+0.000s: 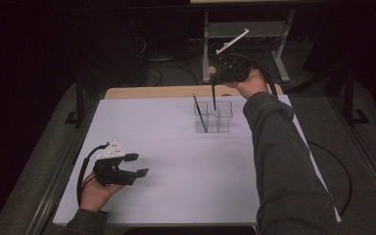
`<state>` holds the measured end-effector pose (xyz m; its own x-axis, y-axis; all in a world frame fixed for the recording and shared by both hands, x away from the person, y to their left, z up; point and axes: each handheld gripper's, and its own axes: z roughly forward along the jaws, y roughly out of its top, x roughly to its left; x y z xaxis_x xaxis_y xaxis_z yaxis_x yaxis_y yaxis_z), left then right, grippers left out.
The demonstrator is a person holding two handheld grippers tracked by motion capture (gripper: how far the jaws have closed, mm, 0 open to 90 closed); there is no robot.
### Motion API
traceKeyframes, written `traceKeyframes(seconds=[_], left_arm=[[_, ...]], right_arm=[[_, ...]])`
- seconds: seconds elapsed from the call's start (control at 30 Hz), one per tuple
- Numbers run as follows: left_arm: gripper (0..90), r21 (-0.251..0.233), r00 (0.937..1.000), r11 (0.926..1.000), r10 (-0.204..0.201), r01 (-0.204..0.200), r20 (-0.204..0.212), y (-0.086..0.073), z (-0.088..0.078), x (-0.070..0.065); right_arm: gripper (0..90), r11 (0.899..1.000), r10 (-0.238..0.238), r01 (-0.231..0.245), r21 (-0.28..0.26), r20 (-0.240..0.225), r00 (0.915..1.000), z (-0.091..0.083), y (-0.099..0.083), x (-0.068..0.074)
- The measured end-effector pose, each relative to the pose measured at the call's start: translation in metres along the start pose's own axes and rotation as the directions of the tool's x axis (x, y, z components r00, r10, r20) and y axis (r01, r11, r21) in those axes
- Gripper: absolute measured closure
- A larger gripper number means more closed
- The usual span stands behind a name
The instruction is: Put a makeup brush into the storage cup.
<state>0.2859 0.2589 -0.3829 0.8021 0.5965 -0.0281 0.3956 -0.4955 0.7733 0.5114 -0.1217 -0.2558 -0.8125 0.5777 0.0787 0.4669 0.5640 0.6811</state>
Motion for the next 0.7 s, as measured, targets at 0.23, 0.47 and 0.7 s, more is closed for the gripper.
traceKeyframes(seconds=[0.23, 0.47, 0.7], left_arm=[[31.6, 0.006, 1.0, 1.0, -0.002, 0.002, 0.003, 0.0, 0.001, 0.0], [31.6, 0.007, 1.0, 1.0, 0.001, -0.001, 0.003, 0.0, 0.001, -0.001], [31.3, 0.011, 1.0, 0.9999, -0.003, 0.003, 0.006, 0.0, 0.001, -0.001]], right_arm=[[83.0, 1.0, 0.017, -0.017, 0.004, -0.002, 0.9999, 0.008, -0.007, -0.001], [83.0, 1.0, 0.024, -0.024, 0.008, -0.003, 0.9997, 0.011, -0.012, -0.002], [83.0, 1.0, 0.029, -0.029, 0.01, 0.001, 0.9996, 0.014, -0.016, -0.001]])
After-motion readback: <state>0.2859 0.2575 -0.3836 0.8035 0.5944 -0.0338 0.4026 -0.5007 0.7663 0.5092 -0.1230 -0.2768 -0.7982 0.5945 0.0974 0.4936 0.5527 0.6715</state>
